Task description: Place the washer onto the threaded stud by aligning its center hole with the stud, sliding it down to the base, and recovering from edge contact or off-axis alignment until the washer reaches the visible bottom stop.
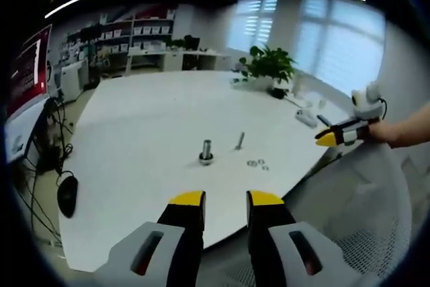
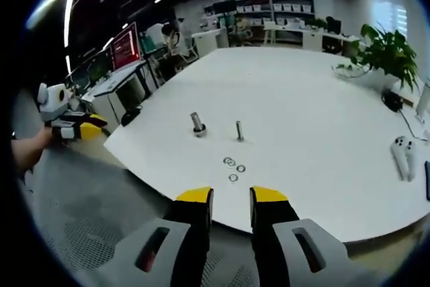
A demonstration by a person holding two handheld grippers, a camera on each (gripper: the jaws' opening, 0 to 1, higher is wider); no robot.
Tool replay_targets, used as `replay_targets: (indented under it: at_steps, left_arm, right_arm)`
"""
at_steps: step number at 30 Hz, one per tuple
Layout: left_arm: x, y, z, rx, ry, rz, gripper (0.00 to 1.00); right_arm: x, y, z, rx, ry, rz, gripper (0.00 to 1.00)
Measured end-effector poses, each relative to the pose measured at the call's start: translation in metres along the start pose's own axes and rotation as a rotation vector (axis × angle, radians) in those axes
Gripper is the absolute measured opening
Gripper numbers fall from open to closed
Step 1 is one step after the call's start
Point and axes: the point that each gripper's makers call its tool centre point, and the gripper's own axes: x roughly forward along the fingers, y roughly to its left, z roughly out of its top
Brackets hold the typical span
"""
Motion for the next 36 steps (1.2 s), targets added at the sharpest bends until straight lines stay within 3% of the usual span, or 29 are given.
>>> replay_targets:
  at_steps: [8, 23, 36]
  left_arm:
    - [-0.0006, 0.0002, 0.0015, -0.004, -0.010, -0.003, 0.21]
    - [-0.0006, 0.0008, 0.0016, -0.013, -0.013, -0.007, 0.21]
    - [-0.0012, 0.0019, 0.0000, -0.022, -0.006, -0.005, 0.22]
  right_arm:
    - [0.0006, -0.0018, -0.0012, 0.002, 0.006, -0.004, 0.25]
    - [-0.0026, -0.0038, 0.0084, 0.030, -0.052, -0.014, 0.26]
    - [-0.0021, -0.0001, 0.0070, 0.026, -0.041, -0.002, 0.28]
